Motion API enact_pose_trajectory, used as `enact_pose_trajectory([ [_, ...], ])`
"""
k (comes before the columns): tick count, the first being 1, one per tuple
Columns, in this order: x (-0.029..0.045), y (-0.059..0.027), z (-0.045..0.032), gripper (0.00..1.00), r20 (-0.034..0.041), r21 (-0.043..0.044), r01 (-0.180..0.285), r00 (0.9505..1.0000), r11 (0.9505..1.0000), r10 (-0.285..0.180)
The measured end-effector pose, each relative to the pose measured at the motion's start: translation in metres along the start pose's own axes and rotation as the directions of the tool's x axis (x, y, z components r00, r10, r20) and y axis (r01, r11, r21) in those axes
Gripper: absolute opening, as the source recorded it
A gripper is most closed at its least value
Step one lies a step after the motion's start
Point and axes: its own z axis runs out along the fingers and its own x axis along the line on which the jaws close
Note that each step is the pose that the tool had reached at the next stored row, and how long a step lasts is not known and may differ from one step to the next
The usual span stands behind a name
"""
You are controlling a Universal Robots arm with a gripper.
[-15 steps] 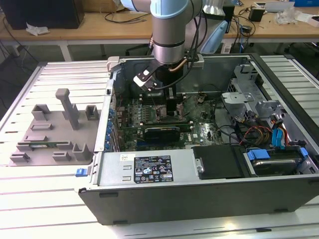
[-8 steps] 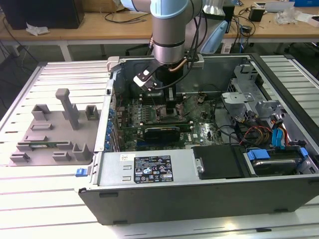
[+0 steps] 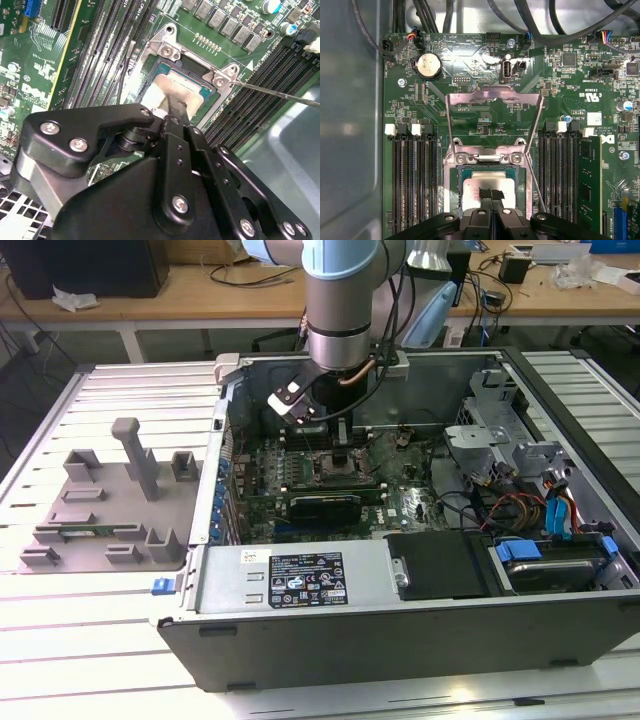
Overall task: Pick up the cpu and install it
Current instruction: 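Place the cpu into insertion slot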
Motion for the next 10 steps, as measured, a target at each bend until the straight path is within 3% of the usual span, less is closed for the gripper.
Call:
enact_pose_trajectory([
  [10,0.0002,-0.0001,0.0044,0.11,0.0,0.0017,0.0,1.0,1.0,0.0],
])
